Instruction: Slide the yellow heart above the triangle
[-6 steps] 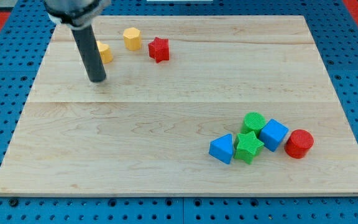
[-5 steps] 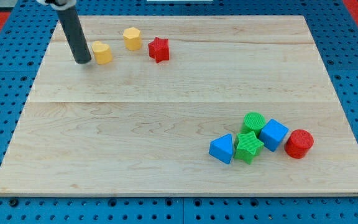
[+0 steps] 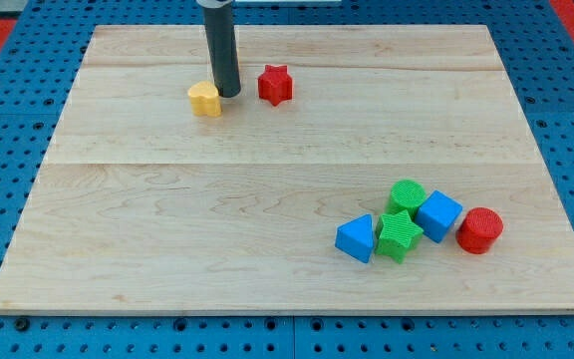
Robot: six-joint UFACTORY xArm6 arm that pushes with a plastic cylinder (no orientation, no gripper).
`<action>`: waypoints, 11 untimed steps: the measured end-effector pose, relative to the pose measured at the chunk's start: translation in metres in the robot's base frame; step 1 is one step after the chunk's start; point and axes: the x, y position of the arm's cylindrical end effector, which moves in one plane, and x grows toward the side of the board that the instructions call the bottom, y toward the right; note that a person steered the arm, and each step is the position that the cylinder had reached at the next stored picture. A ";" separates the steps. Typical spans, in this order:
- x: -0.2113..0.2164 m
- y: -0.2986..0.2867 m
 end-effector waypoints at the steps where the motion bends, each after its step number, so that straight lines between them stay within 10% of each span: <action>1: -0.002 -0.017; 3: -0.010 -0.094; 11: 0.193 0.077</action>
